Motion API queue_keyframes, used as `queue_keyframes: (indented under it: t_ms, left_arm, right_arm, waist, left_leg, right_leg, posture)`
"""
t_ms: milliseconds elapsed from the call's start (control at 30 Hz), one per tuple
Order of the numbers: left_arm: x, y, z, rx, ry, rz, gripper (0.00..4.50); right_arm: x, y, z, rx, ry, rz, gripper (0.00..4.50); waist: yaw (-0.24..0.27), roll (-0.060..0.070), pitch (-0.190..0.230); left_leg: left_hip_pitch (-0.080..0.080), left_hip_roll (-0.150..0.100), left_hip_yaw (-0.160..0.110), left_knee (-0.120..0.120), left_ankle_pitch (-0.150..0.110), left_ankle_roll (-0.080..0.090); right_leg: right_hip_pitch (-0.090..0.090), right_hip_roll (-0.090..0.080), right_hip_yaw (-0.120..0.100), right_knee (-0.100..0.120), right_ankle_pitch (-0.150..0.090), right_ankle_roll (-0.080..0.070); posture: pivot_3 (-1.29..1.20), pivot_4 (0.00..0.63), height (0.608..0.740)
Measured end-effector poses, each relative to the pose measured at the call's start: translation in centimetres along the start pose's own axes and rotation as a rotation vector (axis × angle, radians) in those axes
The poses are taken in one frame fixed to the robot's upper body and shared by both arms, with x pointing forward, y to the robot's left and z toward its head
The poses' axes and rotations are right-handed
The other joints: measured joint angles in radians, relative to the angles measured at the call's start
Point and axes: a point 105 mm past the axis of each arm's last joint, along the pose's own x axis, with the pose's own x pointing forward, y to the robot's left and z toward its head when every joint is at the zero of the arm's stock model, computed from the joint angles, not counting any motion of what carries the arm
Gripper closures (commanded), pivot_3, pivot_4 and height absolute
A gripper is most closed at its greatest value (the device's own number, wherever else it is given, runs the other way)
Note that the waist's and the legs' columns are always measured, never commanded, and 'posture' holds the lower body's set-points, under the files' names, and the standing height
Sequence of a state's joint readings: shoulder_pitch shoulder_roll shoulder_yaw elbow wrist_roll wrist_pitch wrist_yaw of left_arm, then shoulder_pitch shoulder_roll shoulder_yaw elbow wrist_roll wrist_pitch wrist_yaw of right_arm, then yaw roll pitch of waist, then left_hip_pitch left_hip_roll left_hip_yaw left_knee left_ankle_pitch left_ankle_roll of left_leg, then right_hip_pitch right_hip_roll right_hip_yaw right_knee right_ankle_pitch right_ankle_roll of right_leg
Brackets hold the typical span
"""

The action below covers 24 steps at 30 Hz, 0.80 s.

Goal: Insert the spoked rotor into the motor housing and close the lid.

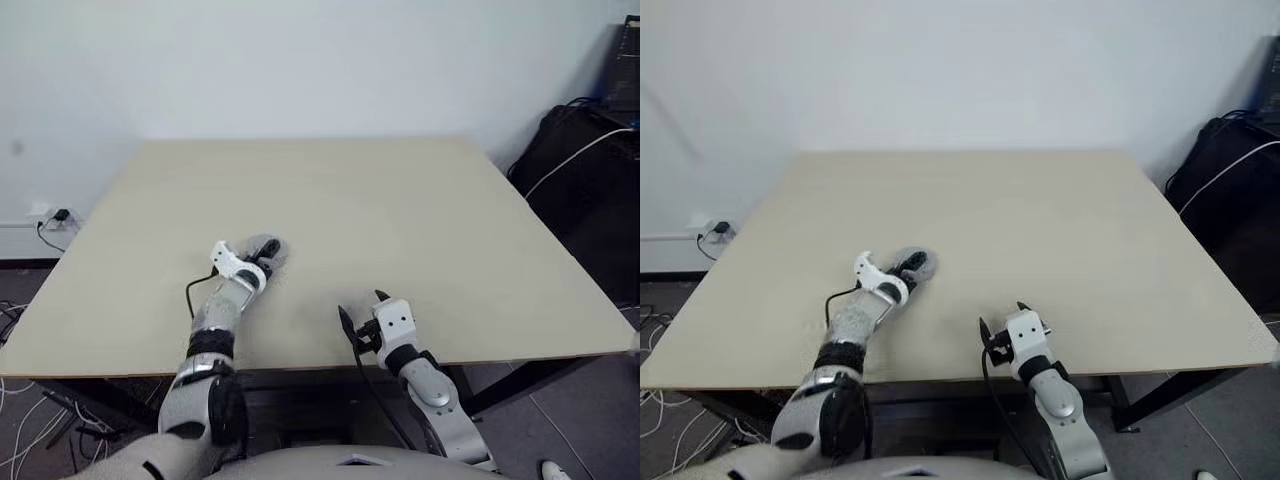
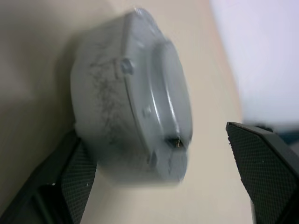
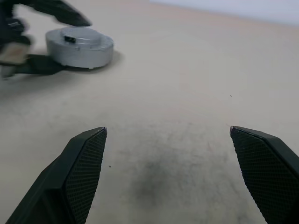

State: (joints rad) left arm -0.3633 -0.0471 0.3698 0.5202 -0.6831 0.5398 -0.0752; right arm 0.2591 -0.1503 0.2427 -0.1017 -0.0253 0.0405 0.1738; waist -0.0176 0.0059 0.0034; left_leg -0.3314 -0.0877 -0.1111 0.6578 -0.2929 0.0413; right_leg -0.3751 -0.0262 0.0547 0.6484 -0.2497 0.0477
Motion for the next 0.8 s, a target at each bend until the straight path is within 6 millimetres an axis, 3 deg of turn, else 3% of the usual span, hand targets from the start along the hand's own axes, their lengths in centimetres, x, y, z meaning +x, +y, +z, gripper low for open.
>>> queue_keyframes:
  t_ms: [100, 367, 567, 633, 800]
  left_arm:
    - [-2.4, 1.2, -0.8, 0.104, 0.014, 0.021, 0.01]
    - [-7.0, 3.2, -2.3, 0.505, -0.099, 0.092, 0.01]
    - [-9.1, 5.3, -1.5, 0.756, -0.324, 0.293, 0.01]
    - [-9.4, 5.0, -1.2, 0.846, -0.395, 0.313, 0.01]
    - [-10.0, 4.2, -1.1, 0.885, -0.516, 0.277, 0.01]
  right_arm:
    - [0.0, -0.2, -0.3, 0.014, 0.015, -0.014, 0.00]
    - [0.0, -1.6, -0.9, 0.139, 0.051, -0.104, 0.00]
    - [-0.7, -4.6, -1.6, 0.129, 0.057, -0.271, 0.00]
    - [-1.0, -5.0, -1.7, 0.093, 0.035, -0.310, 0.00]
    - [-1.7, -4.7, -1.5, 0.045, -0.050, -0.361, 0.00]
  waist:
    - [-0.005, 0.001, -0.002]
    - [-0.001, 0.002, -0.002]
    - [0.025, 0.001, 0.007]
    - [0.039, 0.001, 0.010]
    - [0.045, 0.001, 0.011]
  left_leg:
    - [0.008, 0.002, 0.001, -0.001, -0.005, -0.006]
    - [0.008, 0.006, 0.002, -0.002, -0.007, -0.009]
    - [0.003, 0.007, 0.002, -0.002, -0.007, -0.009]
    - [0.001, 0.007, 0.002, -0.002, -0.007, -0.009]
    - [-0.003, 0.007, 0.002, -0.002, -0.008, -0.007]
  right_leg:
    - [0.007, 0.001, 0.001, 0.000, -0.004, 0.000]
    - [0.006, 0.004, 0.001, 0.001, -0.007, -0.005]
    - [0.001, 0.004, 0.001, 0.000, -0.007, -0.006]
    - [0.000, 0.004, 0.000, 0.000, -0.006, -0.005]
    - [-0.004, 0.004, 0.000, -0.002, -0.006, -0.004]
  posture:
    - [0.00, 0.000, 0.740]
    - [0.00, 0.000, 0.740]
    - [0.00, 0.000, 0.740]
    - [0.00, 0.000, 0.740]
    - [0.00, 0.000, 0.740]
